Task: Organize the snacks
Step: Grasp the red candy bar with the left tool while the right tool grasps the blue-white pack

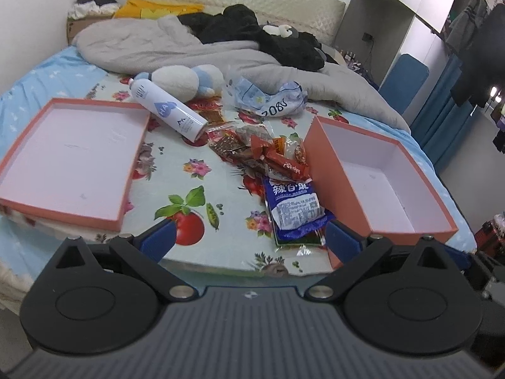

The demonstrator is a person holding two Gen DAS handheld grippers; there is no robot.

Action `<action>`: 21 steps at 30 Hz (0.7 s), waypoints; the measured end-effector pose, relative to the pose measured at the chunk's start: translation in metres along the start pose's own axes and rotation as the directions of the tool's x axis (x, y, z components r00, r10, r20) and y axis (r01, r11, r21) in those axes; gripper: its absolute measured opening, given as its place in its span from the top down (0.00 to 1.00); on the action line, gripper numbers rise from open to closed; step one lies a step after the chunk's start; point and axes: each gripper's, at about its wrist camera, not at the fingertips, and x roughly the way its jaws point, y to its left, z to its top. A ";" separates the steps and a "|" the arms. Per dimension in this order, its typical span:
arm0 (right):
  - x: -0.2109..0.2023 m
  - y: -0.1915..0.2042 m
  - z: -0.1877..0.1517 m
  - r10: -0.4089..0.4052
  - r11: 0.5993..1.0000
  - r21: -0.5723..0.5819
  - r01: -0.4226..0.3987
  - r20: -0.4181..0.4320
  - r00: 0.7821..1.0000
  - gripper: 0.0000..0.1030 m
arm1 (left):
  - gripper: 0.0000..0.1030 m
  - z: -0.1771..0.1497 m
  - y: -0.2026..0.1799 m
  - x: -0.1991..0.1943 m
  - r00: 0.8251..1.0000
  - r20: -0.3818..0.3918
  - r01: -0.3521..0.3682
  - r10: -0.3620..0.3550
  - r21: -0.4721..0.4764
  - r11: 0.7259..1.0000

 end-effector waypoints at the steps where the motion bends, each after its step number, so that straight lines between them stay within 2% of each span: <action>1: 0.005 0.001 0.002 0.012 1.000 -0.007 -0.012 -0.003 1.000 0.02 | 0.02 0.004 0.003 0.009 1.000 -0.005 0.004 -0.004 -0.007 1.000; 8: 0.052 0.013 0.019 0.032 0.997 -0.074 -0.036 -0.043 0.999 0.03 | 0.02 0.037 0.017 0.070 0.997 -0.047 0.058 -0.061 -0.061 0.996; 12: 0.077 0.015 0.029 0.042 0.998 -0.036 -0.044 -0.051 0.998 0.07 | 0.03 0.052 0.029 0.111 0.995 -0.068 0.069 -0.076 -0.105 0.992; 21: 0.155 0.022 0.031 -0.013 0.993 -0.117 -0.002 -0.124 0.992 0.10 | 0.10 0.089 0.053 0.200 0.988 -0.116 0.084 -0.098 -0.124 0.989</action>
